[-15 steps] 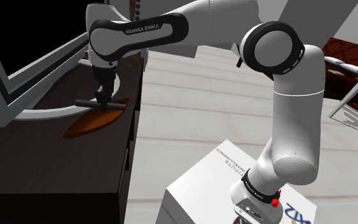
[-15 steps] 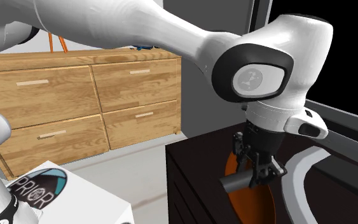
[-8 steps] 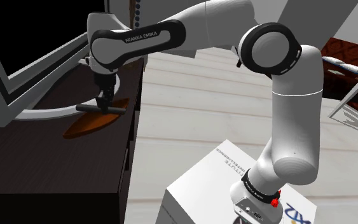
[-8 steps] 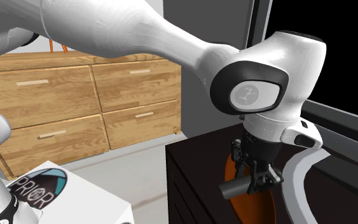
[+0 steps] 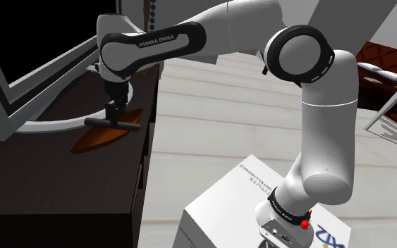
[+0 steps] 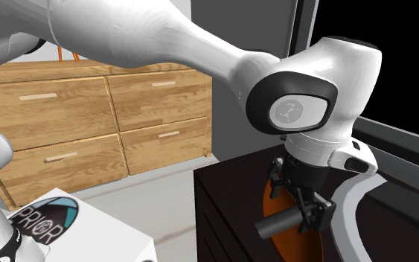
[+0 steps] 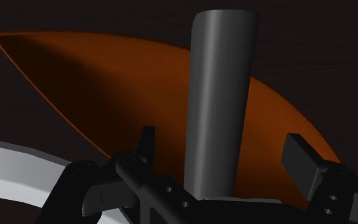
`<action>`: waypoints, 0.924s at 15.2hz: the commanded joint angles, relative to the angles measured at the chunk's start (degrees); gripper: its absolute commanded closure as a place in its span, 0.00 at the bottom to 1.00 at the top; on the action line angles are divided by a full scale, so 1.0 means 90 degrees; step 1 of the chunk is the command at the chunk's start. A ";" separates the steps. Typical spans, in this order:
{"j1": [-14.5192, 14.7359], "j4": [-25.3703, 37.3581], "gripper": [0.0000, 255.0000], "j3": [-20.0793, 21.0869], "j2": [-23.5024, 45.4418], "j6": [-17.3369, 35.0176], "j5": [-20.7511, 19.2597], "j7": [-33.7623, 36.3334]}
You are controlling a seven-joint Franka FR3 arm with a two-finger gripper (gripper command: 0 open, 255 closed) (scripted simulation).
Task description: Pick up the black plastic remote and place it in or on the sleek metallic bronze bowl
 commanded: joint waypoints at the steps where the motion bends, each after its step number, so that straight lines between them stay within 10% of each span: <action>1: 0.0000 0.0000 0.00 0.0000 0.0000 0.0000 0.0000 0.0000; 14: -0.0018 0.0554 0.00 0.0025 -0.0178 -0.0726 0.0055 -0.0037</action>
